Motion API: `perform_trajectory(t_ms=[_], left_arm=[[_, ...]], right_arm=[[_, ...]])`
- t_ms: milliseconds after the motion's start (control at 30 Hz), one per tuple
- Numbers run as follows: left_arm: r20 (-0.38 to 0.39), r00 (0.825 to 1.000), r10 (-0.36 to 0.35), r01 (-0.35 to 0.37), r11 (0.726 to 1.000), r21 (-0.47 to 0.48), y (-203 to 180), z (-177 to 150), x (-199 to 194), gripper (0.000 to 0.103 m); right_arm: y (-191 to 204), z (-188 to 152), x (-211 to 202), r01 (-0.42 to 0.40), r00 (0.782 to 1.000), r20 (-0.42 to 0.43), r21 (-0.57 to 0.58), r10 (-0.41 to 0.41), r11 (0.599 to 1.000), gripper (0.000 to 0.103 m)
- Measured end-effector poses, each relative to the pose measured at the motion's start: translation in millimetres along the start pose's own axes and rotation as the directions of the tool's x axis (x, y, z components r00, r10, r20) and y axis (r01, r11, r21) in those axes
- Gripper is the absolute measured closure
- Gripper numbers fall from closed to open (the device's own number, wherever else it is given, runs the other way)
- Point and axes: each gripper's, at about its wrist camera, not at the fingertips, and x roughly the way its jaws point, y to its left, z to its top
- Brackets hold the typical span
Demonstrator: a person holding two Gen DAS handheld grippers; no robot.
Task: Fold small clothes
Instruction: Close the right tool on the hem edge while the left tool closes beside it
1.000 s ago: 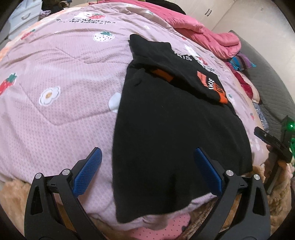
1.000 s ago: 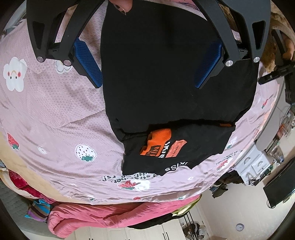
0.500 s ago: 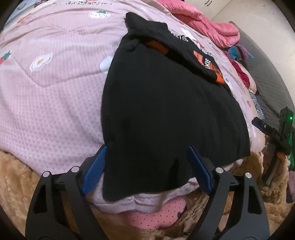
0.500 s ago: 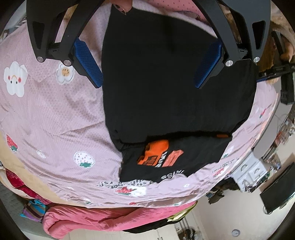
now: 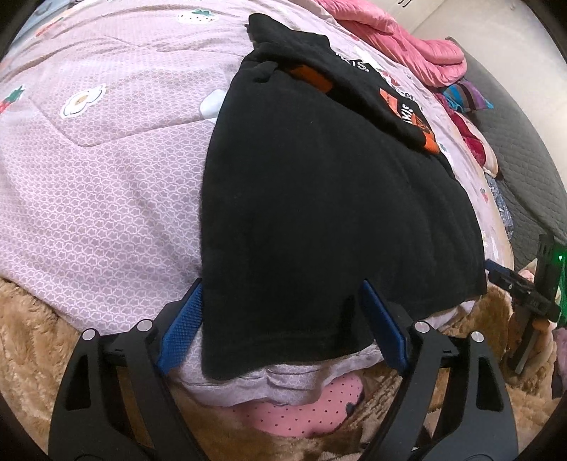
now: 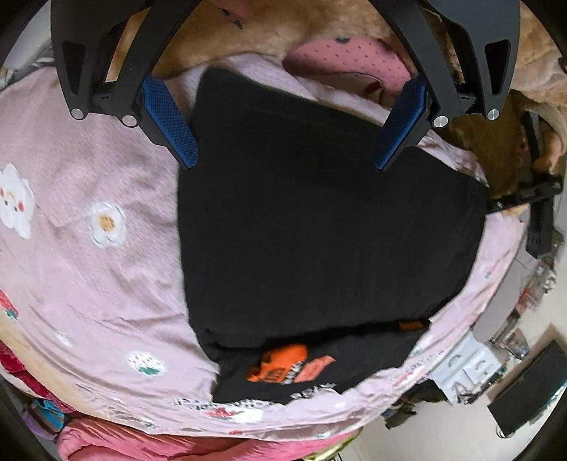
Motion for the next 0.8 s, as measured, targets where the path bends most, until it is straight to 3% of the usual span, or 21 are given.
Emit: perform_trajectory(t_ms=[133,233,300,367,433,500,633,733,800], left_arm=[[0.000,1.000,-0.001,0.001,1.000,-0.002,0,1,0,0.024],[0.003,1.000,-0.008,0.008,1.000,-0.009,2,1,1,0.024],[0.004,1.000,-0.012,0.012,1.000,-0.015,4,2,1,0.024],[0.006,1.000,-0.014,0.014,1.000,-0.022,4,2,1,0.024],[0.008,1.000,-0.020,0.021,0.999,-0.030,5,3,0,0.024],[0.011,1.000,-0.024,0.024,0.999,-0.034,6,3,0,0.024],[0.012,1.000,-0.026,0.027,0.999,-0.036,6,3,0,0.024],[0.015,0.999,-0.028,0.029,0.999,-0.041,7,2,0,0.024],[0.015,1.000,-0.023,0.023,0.999,-0.039,8,2,-1,0.025]], right_arm=[[-8,-4,2,0.015,1.000,-0.021,0.018,-0.014,1.000,0.005],[-16,-6,6,-0.025,0.999,-0.036,0.047,0.027,0.999,0.006],[-17,-8,10,-0.030,0.998,-0.050,0.055,0.032,0.998,0.019],[-16,-7,11,-0.018,0.998,-0.052,0.043,0.021,0.999,0.021],[-15,-9,12,-0.001,0.999,-0.053,0.024,0.003,1.000,0.030],[-17,-11,10,0.033,0.998,-0.050,0.011,-0.033,0.999,0.054],[-19,-12,-6,0.037,0.999,0.005,0.011,-0.037,0.999,0.091],[-15,-11,-18,0.031,0.998,0.054,-0.011,-0.030,0.999,0.095],[-15,-6,-29,-0.062,0.992,0.108,0.000,0.061,0.998,0.096]])
